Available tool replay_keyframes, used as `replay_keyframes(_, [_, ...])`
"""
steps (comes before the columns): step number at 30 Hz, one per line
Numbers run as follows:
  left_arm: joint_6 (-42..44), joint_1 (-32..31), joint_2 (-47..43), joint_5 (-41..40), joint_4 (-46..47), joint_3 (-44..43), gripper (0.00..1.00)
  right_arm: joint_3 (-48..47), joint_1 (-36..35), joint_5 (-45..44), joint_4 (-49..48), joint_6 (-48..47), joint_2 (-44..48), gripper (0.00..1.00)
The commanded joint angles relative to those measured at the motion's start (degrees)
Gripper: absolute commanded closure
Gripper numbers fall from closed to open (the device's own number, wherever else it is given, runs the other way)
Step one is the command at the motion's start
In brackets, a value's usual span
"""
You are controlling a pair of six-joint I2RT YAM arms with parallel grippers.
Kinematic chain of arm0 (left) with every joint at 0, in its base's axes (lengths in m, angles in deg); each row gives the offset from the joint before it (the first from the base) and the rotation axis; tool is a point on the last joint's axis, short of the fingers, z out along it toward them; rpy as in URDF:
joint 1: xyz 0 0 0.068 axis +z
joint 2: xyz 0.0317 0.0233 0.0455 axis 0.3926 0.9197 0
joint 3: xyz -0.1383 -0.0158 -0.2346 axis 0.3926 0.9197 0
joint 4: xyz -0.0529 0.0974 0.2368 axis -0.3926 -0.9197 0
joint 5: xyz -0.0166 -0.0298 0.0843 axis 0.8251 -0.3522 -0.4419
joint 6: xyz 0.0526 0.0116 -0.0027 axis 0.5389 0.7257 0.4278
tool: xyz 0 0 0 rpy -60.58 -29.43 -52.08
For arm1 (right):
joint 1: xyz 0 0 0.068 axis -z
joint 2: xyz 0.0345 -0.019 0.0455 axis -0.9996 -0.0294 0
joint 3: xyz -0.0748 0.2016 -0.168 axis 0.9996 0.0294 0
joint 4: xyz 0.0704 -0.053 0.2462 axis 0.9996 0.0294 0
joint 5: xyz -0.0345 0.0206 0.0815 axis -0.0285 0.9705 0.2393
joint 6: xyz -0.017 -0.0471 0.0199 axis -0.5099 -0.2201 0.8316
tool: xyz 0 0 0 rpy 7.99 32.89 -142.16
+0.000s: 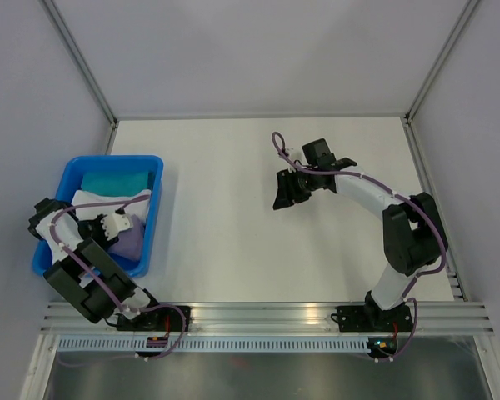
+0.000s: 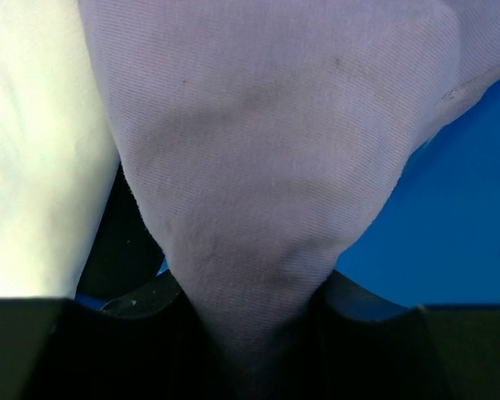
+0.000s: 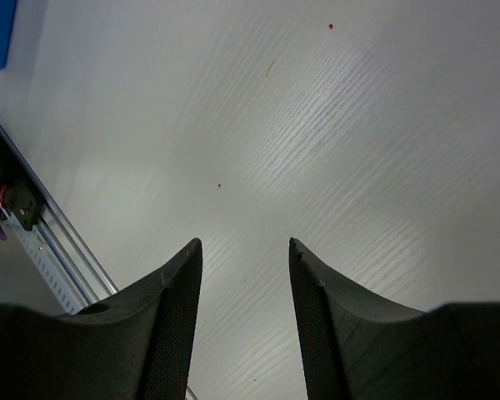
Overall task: Roll the t-shirts
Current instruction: Place the rolled tshirt into the container
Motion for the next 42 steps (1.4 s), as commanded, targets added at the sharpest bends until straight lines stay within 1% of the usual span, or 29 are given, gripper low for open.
replay_keyframes(1, [29.76,-1.01,1.76,3.46,3.95,0.16,0.98,-1.85,-0.81,-1.37,0.59,0.7,0.17,0.48])
replay_keyframes(3, [29.23,-1.54,4.03,2.94,5.27,-0.98,0.98,-2.9,-1.17,-1.89,1.38,0.78,-0.53,0.48])
replay_keyframes(6, [31.34,-1.54,5.45,0.48,8.18,-0.63,0.98,-3.44,-1.69,-2.68,1.82,0.78,-0.89,0.48])
replay_keyframes(10, [37.04,-1.54,6.25,-2.86,9.32,2.97,0.98,-2.82,-2.22,-3.21,1.74,1.22,-0.98,0.48])
replay_keyframes(14, [37.06,-1.46,8.26,-7.25,10.29,5.34,0.98,-2.38,-2.66,-4.0,2.26,1.22,-0.54,0.47])
replay_keyframes(16, [36.36,-1.46,9.32,-7.61,12.31,5.26,0.98,-2.38,-2.75,-4.27,2.44,1.05,-0.45,0.47])
replay_keyframes(17, [36.35,-1.37,9.93,-7.87,12.66,4.91,0.96,-2.47,-2.75,-4.44,2.61,1.05,-0.62,0.47])
replay_keyframes(19, [37.23,-1.46,9.94,-8.58,13.45,4.82,0.88,-2.64,-2.75,-4.44,2.7,1.05,-0.97,0.47])
replay_keyframes(20, [37.75,-1.46,9.85,-7.62,13.8,4.82,0.85,-2.82,-2.75,-4.44,2.62,1.05,-1.06,0.47])
replay_keyframes(22, [38.46,-1.54,9.15,-5.69,15.81,5.17,0.86,-2.82,-2.84,-4.35,2.44,1.14,-1.41,0.47])
replay_keyframes(23, [38.64,-1.46,8.8,-4.72,16.7,5.43,0.9,-2.91,-2.84,-4.27,2.27,1.14,-1.5,0.47])
replay_keyframes(24, [38.99,-1.63,8.19,-3.84,17.84,6.39,0.91,-2.91,-2.84,-4.18,2.09,1.22,-1.68,0.47])
replay_keyframes(27, [39.52,-1.89,8.18,-4.88,20.83,7.54,0.93,-3.08,-2.93,-4.09,2.09,1.14,-1.94,0.47])
replay_keyframes(32, [40.22,-2.68,9.5,-6.55,21.72,7.54,0.93,-3.08,-2.93,-4.09,2.44,0.78,-2.29,0.47])
replay_keyframes(34, [40.05,-3.65,9.76,-7.17,21.72,7.98,0.91,-3.26,-2.93,-4.09,2.44,0.7,-2.47,0.47])
replay_keyframes(35, [39.96,-3.74,9.85,-7.0,21.63,8.24,0.81,-3.35,-3.01,-4.09,2.53,0.78,-2.47,0.47])
replay_keyframes(37, [38.99,-3.74,9.5,-5.95,21.28,8.68,0.56,-3.35,-3.01,-4.09,2.53,0.7,-2.21,0.46])
replay_keyframes(38, [38.73,-3.74,8.63,-5.85,21.1,8.86,0.4,-3.17,-3.01,-4.09,2.53,0.78,-2.12,0.46])
replay_keyframes(39, [37.86,-3.39,8.01,-5.68,20.84,9.21,0.34,-3.09,-3.01,-4.18,2.53,0.7,-1.86,0.46])
replay_keyframes(40, [37.32,-3.21,7.57,-5.24,20.58,9.21,0.31,-2.91,-3.01,-4.18,2.44,0.52,-1.86,0.46])
replay_keyframes(42, [36.8,-2.69,6.25,-4.36,19.44,8.34,0.29,-2.65,-2.93,-4.18,2.44,0.26,-1.94,0.46])
